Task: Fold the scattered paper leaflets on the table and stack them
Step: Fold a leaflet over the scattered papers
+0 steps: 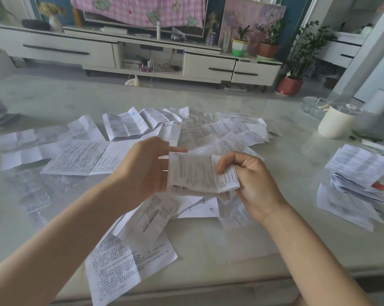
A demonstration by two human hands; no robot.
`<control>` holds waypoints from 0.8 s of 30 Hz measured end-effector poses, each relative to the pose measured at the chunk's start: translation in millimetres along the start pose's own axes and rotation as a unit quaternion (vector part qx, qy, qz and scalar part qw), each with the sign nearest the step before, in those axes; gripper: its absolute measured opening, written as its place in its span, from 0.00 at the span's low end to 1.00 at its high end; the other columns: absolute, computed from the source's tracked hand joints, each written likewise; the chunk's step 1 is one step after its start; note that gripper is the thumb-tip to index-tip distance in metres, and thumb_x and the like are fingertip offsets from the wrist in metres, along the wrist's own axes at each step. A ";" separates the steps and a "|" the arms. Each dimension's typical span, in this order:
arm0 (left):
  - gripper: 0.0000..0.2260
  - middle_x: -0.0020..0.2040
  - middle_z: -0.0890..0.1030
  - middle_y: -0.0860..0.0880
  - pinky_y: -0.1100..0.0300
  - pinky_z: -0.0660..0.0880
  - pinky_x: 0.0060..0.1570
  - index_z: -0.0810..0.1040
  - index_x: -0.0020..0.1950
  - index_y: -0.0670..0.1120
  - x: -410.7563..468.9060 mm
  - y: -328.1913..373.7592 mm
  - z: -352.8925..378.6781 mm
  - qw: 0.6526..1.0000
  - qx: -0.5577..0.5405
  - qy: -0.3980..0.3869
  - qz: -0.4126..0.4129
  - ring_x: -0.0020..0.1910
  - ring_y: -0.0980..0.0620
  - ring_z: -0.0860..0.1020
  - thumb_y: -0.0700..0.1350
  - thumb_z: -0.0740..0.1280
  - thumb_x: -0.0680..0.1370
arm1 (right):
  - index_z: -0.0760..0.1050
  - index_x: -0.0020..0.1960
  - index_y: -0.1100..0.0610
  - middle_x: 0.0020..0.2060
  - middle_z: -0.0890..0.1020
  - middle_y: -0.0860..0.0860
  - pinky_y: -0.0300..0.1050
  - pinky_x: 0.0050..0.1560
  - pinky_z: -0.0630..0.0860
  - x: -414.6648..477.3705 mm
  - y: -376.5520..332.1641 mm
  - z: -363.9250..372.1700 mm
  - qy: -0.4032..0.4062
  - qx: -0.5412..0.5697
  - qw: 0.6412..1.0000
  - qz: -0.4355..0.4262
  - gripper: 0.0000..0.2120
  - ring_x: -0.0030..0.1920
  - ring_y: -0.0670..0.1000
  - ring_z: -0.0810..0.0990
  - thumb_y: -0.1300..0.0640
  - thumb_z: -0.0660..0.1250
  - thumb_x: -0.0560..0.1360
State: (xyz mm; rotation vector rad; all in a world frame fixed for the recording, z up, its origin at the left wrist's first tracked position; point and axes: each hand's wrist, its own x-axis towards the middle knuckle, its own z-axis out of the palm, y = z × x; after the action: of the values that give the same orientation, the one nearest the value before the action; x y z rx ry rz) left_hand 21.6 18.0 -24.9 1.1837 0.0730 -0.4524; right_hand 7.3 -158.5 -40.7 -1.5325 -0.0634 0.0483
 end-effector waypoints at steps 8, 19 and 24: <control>0.07 0.40 0.82 0.44 0.53 0.77 0.43 0.80 0.41 0.44 5.5 -13.0 -7.0 0.972 0.214 0.065 0.073 0.38 0.47 0.80 0.41 0.65 0.77 | 0.78 0.50 0.53 0.37 0.80 0.53 0.42 0.33 0.75 -1.9 -0.6 -4.7 -0.015 -0.016 1.000 0.005 0.12 0.35 0.50 0.77 0.60 0.55 0.80; 0.08 0.45 0.83 0.40 0.43 0.77 0.49 0.81 0.44 0.45 3.1 -4.8 -9.6 0.943 0.315 0.006 0.108 0.46 0.38 0.81 0.44 0.64 0.78 | 0.76 0.46 0.60 0.36 0.84 0.52 0.40 0.34 0.79 -6.2 -5.8 -15.9 -0.101 -0.075 0.990 0.063 0.10 0.36 0.49 0.83 0.61 0.71 0.65; 0.09 0.45 0.83 0.38 0.46 0.78 0.47 0.82 0.46 0.41 3.6 -11.8 -4.3 0.937 0.334 -0.023 0.098 0.43 0.43 0.82 0.46 0.66 0.76 | 0.78 0.44 0.59 0.37 0.83 0.53 0.36 0.38 0.76 -7.5 -3.1 -10.1 -0.076 -0.136 0.988 0.022 0.03 0.37 0.46 0.80 0.60 0.69 0.72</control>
State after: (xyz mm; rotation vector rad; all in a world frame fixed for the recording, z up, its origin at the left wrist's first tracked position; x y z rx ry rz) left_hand 21.1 17.3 -37.9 1.8286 -0.2592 -0.3340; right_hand 0.5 -169.2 -38.1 -1.8018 -0.1628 0.1991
